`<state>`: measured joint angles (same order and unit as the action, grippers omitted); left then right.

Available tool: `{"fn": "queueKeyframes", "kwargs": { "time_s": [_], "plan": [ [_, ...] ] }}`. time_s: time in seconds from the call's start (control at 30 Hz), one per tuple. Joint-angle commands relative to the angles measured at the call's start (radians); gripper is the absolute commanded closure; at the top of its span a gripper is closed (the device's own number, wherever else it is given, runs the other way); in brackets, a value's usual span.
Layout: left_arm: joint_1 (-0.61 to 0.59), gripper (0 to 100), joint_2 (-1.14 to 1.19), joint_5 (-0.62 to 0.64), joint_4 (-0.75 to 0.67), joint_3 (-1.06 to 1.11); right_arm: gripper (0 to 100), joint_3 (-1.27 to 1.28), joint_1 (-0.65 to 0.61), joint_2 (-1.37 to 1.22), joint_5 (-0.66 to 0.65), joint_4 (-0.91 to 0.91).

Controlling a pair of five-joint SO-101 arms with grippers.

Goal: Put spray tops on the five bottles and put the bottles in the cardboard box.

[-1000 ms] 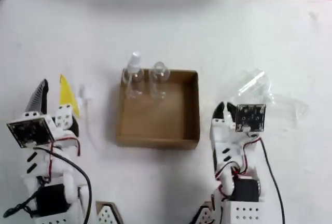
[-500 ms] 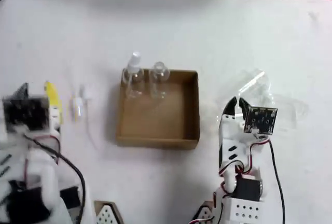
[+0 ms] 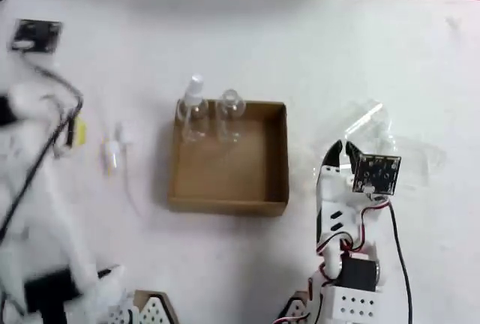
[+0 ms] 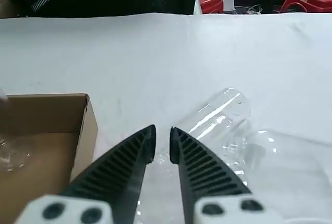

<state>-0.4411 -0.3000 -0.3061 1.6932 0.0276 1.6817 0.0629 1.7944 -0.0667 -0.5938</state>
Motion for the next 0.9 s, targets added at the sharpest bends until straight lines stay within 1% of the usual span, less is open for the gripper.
{"fn": "queueKeyframes", "kwargs": {
  "time_s": [0.0,0.1,0.23,0.33,0.47,0.63,0.87],
  "plan": [
    [0.136,87,0.314,0.091,0.026,-0.135,96.0,0.009,0.01,0.008,-0.012,0.022],
    [0.213,87,0.464,0.161,0.003,-0.229,96.0,0.009,0.008,0.008,-0.012,0.021],
    [0.246,86,0.615,0.236,-0.054,-0.354,96.0,0.009,0.008,0.008,-0.012,0.019],
    [0.234,86,0.705,0.278,-0.057,-0.446,96.0,0.009,0.007,0.008,-0.012,0.019],
    [0.205,76,0.816,0.338,-0.072,-0.535,96.0,0.009,0.007,0.008,-0.012,0.022],
    [0.173,78,0.938,0.387,-0.1,-0.649,96.0,0.009,0.007,0.008,-0.012,0.024],
    [0.176,78,1.112,0.396,-0.095,-0.772,95.9,0.009,0.005,0.008,-0.012,0.025]
  ]
}}
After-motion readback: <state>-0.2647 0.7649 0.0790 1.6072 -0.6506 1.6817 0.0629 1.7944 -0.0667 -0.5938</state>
